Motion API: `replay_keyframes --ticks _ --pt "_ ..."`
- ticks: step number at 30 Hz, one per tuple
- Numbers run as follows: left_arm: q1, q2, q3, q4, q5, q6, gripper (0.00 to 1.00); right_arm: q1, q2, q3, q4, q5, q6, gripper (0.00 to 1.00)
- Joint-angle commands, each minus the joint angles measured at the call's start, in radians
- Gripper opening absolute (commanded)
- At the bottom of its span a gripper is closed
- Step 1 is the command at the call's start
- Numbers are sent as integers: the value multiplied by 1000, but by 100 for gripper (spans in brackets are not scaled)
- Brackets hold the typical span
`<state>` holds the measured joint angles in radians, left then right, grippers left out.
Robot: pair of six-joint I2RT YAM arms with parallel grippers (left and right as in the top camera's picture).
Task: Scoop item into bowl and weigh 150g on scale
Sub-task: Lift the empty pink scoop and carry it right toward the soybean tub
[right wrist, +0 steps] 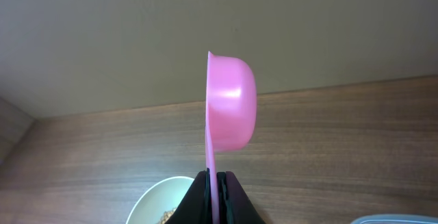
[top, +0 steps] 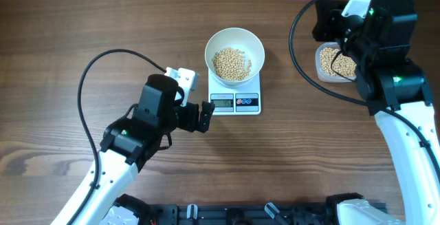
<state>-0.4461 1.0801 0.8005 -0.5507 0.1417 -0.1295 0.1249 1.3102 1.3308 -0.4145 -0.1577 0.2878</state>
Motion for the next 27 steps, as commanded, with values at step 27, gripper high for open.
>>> replay_keyframes --ticks 27 --pt "-1 -26 -4 16 16 17 100 -57 -58 7 -17 -29 -80 4"
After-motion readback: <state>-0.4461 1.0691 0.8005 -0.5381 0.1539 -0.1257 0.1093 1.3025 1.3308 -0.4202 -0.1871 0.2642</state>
